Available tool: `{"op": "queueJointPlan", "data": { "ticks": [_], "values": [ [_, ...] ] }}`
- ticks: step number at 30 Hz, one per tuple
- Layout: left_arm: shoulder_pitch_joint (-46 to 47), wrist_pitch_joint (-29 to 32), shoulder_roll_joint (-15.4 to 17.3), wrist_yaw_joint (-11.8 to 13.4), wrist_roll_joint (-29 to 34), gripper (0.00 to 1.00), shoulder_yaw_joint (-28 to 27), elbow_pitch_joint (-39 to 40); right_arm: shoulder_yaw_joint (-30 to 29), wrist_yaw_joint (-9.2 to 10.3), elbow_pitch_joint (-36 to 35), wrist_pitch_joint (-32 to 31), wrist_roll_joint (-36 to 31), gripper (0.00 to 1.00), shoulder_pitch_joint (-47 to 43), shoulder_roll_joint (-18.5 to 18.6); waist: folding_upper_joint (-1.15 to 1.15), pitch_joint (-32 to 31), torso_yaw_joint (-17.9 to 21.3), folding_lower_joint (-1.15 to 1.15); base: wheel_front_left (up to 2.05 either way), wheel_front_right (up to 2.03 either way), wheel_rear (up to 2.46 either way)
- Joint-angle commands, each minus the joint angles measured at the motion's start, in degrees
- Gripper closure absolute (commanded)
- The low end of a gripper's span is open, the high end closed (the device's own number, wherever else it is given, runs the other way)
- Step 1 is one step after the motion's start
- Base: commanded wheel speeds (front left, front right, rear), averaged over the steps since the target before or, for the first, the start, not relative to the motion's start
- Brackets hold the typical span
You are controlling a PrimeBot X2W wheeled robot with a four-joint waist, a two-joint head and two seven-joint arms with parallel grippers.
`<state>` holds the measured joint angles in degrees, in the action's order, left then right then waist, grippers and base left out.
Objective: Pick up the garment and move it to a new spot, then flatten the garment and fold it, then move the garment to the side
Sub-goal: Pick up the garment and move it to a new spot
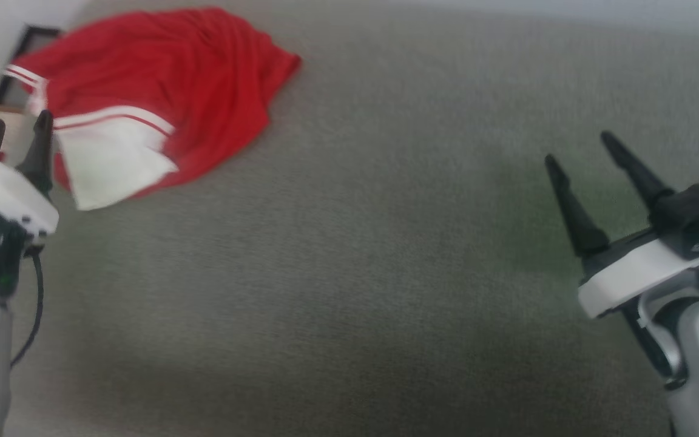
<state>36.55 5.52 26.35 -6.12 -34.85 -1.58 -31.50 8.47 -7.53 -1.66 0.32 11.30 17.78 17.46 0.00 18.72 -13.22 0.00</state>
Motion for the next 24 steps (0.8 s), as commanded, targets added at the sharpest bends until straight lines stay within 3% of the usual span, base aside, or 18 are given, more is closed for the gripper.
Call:
{"op": "queueJointPlan", "data": {
  "ticks": [1,11,19,24],
  "values": [
    [3.45,1.37,-0.14,-0.37,-0.83,0.0,0.68,-3.33,-0.66,0.08,-1.52,-0.82,-0.44,0.0,0.83,0.42,0.0,4.79,2.45,0.0,0.0,0.0,0.0],
    [16.32,10.32,0.87,-1.01,-0.78,0.0,5.35,-21.95,-2.1,0.08,-7.98,-4.4,-0.89,0.0,2.01,2.59,0.0,10.03,3.7,0.0,0.0,0.0,0.0],
    [21.05,20.29,-1.57,-1.22,-1.12,0.0,8.87,-35.61,-2.43,0.08,-12.07,-7.45,-0.8,0.0,2.56,3.76,0.0,12.31,4.01,0.0,0.0,0.0,0.0],
    [21.41,22.5,-3.52,-1.23,-2.12,0.0,9.71,-39.66,-2.52,0.08,-13.01,-8.41,-0.76,0.0,2.79,4.07,0.0,12.76,3.95,0.0,0.0,0.0,0.0]
  ]
}}
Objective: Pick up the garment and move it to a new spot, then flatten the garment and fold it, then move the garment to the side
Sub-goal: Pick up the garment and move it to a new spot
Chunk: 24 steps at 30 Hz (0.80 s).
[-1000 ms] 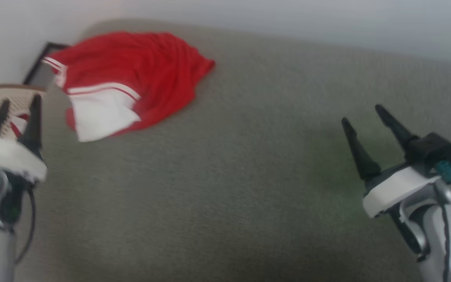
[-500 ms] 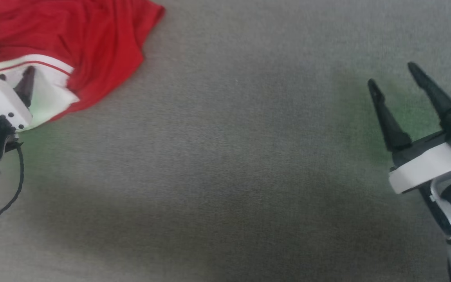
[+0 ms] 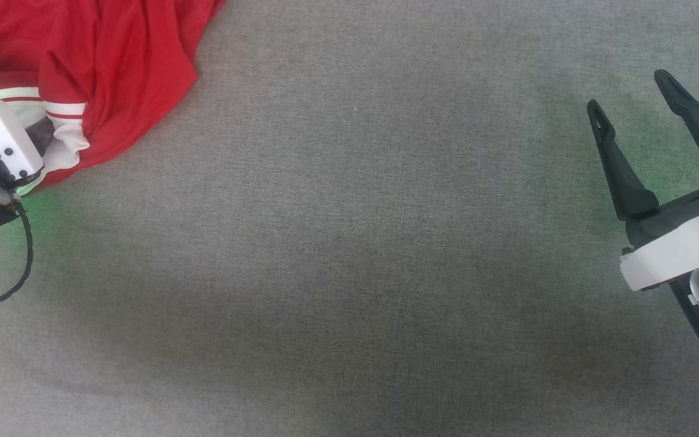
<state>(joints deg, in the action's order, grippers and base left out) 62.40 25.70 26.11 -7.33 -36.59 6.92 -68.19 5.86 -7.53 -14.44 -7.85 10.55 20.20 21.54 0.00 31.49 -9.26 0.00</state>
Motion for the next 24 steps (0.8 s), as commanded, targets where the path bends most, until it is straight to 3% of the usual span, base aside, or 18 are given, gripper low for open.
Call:
{"op": "queueJointPlan", "data": {
  "ticks": [1,2,13,24],
  "values": [
    [-4.3,1.94,-3.44,-0.04,-0.46,0.0,1.28,-3.31,0.06,0.08,-0.31,-0.22,-0.03,0.0,0.42,-0.04,0.0,-0.06,-0.08,0.0,0.0,0.0,0.0],
    [-4.11,0.56,-3.37,-0.06,-0.47,1.0,1.31,-3.33,-0.01,0.08,-0.29,-0.17,-0.07,0.0,0.43,-0.07,0.0,-0.2,-0.2,0.0,0.0,0.0,0.0],
    [0.26,-13.49,3.11,-0.07,0.61,1.0,3.27,1.53,-0.29,0.08,3.92,2.95,0.38,0.0,-1.18,-2.35,0.0,-6.89,-1.29,0.0,0.0,0.0,0.0],
    [3.48,-18.67,8.93,-0.08,1.96,1.0,9.02,10.09,0.43,0.08,9.45,6.74,1.05,0.0,-3.28,-5.72,0.0,-16.07,-2.59,0.0,0.0,0.0,0.0]
  ]
}}
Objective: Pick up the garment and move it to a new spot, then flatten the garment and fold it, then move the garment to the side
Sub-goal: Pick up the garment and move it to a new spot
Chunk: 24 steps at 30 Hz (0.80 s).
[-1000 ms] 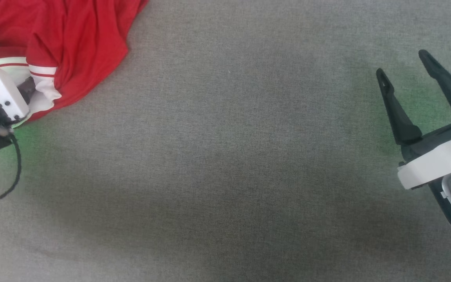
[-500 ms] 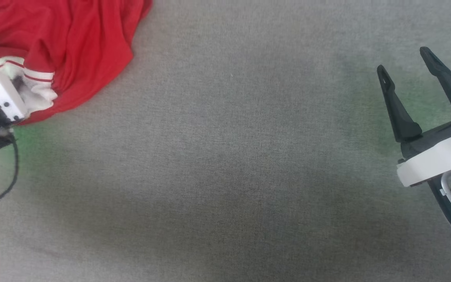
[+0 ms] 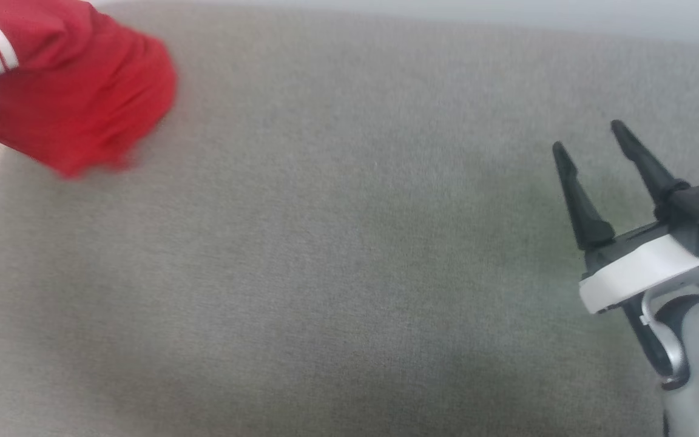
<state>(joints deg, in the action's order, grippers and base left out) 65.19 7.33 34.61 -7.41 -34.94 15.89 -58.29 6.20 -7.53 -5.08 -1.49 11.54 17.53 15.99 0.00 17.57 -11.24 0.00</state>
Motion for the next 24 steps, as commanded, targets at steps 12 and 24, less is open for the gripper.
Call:
{"op": "queueJointPlan", "data": {
  "ticks": [12,24],
  "values": [
    [3.37,3.54,5.63,0.01,1.47,1.0,4.93,15.9,0.25,0.08,4.72,3.66,0.72,0.0,-1.24,-3.11,0.0,-9.16,-0.64,0.0,0.0,0.0,0.0],
    [-2.44,14.72,8.88,4.08,-2.58,1.0,4.11,41.58,-3.62,0.08,6.66,6.16,-0.17,0.0,-1.89,-4.5,0.0,-11.82,4.36,0.0,0.0,0.0,0.0]
  ]
}}
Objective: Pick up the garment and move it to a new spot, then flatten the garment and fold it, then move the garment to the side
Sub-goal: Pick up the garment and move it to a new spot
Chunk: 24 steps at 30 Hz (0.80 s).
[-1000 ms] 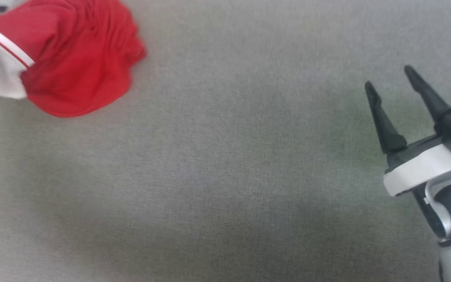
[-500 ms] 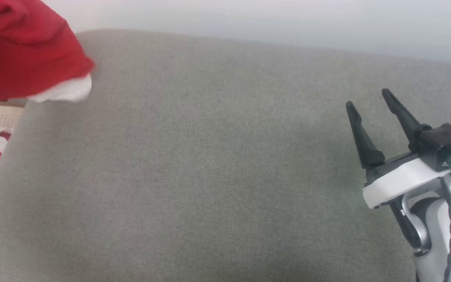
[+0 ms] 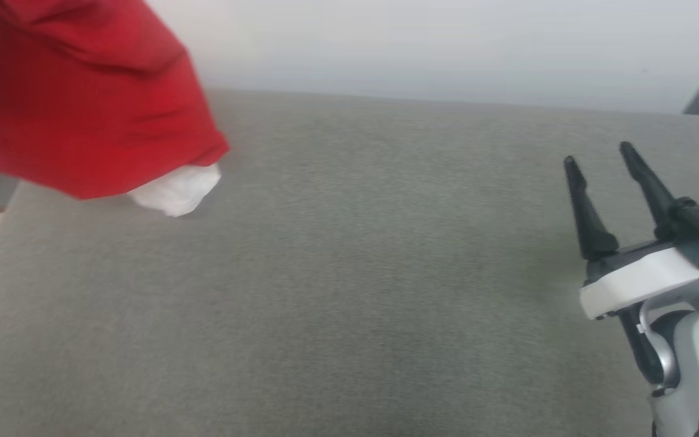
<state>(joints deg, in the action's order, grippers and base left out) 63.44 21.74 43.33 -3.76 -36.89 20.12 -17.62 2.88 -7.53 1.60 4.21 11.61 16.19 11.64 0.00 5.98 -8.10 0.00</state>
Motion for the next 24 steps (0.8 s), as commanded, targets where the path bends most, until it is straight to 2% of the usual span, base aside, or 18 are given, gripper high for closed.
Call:
{"op": "queueJointPlan", "data": {
  "ticks": [1,5,6,10,13,19,24],
  "values": [
    [-1.06,1.25,0.39,1.06,-0.62,1.0,-0.08,3.26,-0.86,0.08,0.07,0.65,-0.33,0.0,-0.47,-0.19,0.0,-0.21,1.92,0.0,0.0,0.0,0.0],
    [-2.32,4.88,0.43,3.23,-0.93,1.0,0.51,11.56,-2.76,0.08,0.57,1.51,-0.52,0.0,0.11,-0.46,0.0,0.23,5.22,0.0,0.0,0.0,0.0],
    [-2.74,6.62,0.2,4.09,-1.35,1.0,0.87,14.64,-3.52,0.08,0.95,1.92,-0.67,0.0,0.47,-0.55,0.0,0.68,7.12,0.0,0.0,0.0,0.0],
    [-2.97,9.25,-0.34,5.69,-1.15,1.0,1.96,20.09,-5.24,0.08,1.82,2.64,-0.93,0.0,1.1,-0.77,0.0,2.02,10.89,0.0,0.0,0.0,0.0],
    [-2.57,10.7,-1.92,6.58,-1.37,1.0,3.2,22.93,-6.89,0.08,2.5,3.49,-1.08,0.0,1.42,-1.02,0.0,3.11,13.13,0.0,0.0,0.0,0.0],
    [-2.26,13.15,-5.89,8.11,-1.07,1.0,6.8,28.15,-9.92,0.07,3.32,4.56,-1.77,0.0,0.61,-2.37,0.0,5.13,16.07,0.0,0.0,0.0,0.0],
    [-4.92,15.24,-7.48,10.1,-0.84,1.0,9.21,31.25,-10.81,0.07,3.69,5.13,-2.16,0.0,-0.26,-3.45,0.0,6.08,16.98,0.0,0.0,0.0,0.0]
  ]
}}
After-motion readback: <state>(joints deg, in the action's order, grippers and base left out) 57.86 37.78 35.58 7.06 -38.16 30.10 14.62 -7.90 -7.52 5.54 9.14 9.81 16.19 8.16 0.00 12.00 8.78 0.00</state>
